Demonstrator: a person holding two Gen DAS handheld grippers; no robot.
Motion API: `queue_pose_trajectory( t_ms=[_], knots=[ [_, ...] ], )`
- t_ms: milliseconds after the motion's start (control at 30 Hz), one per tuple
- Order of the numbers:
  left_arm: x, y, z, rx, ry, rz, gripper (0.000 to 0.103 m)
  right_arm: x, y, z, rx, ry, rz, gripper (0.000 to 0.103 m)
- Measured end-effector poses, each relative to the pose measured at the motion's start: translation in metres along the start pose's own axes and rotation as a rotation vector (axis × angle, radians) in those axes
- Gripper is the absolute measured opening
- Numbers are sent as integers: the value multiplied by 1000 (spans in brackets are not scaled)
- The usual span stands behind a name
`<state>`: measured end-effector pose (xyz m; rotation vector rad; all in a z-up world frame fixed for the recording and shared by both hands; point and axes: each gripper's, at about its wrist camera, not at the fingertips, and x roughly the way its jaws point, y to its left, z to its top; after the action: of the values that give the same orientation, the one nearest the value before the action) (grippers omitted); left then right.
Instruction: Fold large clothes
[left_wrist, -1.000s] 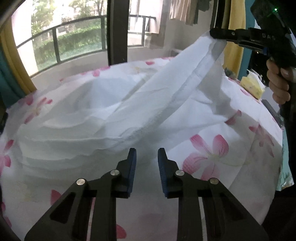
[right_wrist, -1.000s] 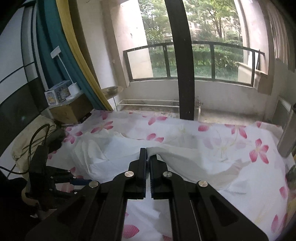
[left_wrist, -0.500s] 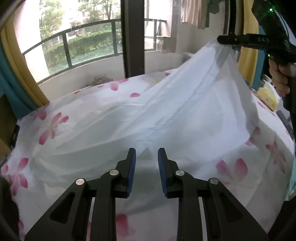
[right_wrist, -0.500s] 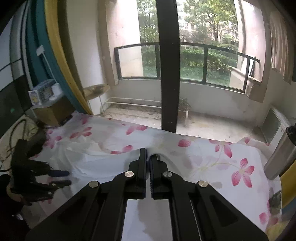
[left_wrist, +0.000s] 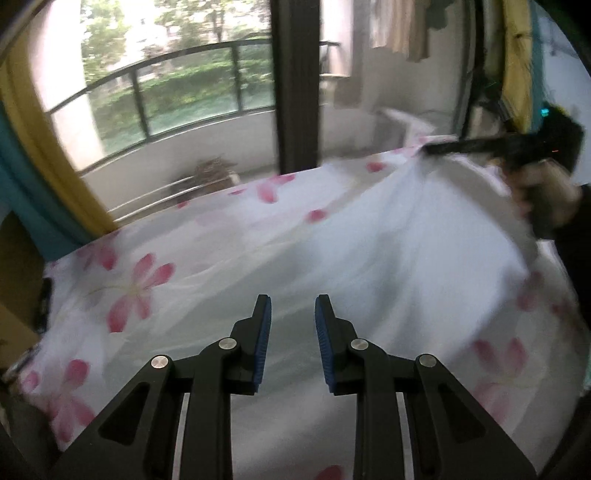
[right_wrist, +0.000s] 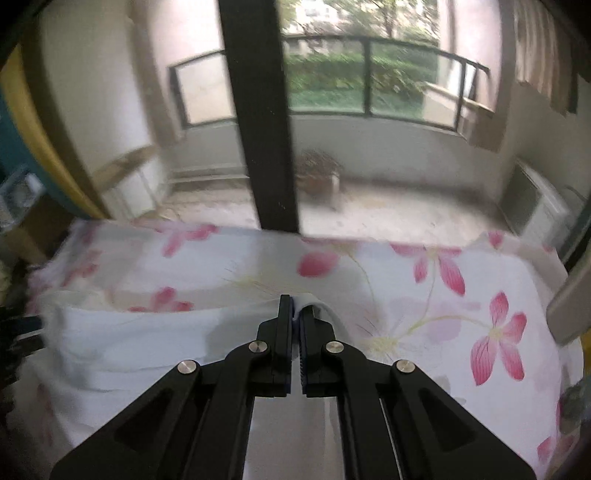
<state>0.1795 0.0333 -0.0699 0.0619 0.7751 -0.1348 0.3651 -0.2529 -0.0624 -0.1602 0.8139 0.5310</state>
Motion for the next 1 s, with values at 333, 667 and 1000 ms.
queue_pose_trajectory(
  t_ms=[333,667,1000],
  knots=[
    [40,-19,2,149,136,-2,27,2,-1,-10,-6,32,-13,6],
    [31,-38,0,199,97,-61,39,-14,-10,-15,0,10,-70,63],
    [33,-25,8,201,64,-26,1,-39,-20,-38,20,16,-82,63]
  ],
)
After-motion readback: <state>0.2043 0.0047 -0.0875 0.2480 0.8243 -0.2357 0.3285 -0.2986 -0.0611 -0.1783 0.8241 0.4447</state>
